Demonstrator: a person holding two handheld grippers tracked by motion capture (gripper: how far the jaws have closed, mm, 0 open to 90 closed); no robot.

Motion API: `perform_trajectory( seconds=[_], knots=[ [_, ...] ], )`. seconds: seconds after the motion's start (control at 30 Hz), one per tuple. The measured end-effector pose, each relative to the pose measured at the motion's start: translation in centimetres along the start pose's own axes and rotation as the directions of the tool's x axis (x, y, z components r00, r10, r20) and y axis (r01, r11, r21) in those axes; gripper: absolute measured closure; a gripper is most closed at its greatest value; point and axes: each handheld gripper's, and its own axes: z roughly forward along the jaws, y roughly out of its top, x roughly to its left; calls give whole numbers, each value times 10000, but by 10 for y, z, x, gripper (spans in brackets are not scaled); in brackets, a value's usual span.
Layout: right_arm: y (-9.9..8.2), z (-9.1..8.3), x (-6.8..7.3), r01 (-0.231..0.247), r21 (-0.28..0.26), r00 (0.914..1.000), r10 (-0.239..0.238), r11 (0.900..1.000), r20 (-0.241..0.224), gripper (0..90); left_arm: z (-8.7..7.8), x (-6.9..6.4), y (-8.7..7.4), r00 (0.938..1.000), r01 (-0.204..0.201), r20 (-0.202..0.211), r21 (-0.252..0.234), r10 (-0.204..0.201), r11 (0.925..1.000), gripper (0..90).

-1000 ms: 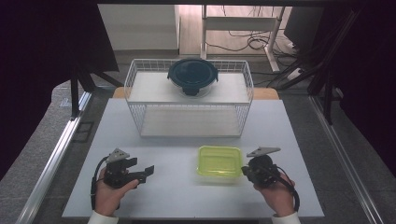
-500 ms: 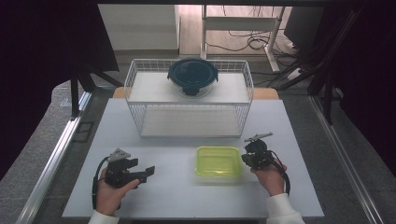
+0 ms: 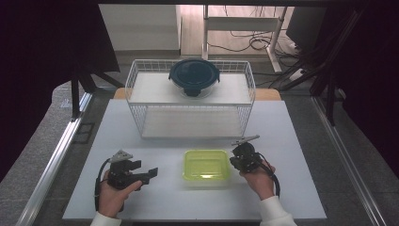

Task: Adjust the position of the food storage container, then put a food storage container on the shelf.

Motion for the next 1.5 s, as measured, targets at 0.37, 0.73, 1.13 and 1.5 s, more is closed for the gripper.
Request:
perform_trajectory(
  seconds=[0.37,0.73,1.13,1.5],
  knots=[
    [-5,-3,2,-95,-296,9990,82,9995,-450,890,-3,2,0,9995,268,172,-135,-265,9996,207],
    [-26,-49,-18,-1040,-2046,9910,839,9733,-1046,740,-8,1,2,9991,433,58,-254,-431,9987,218],
    [-31,-49,-20,-1614,-2544,9642,975,9535,-2465,306,-9,-3,4,9991,261,338,-348,-250,9991,206],
    [-29,-50,-13,-1529,-2530,9564,786,9553,-2813,298,-13,-5,7,9987,349,393,-436,-332,9984,196]
  ],
)
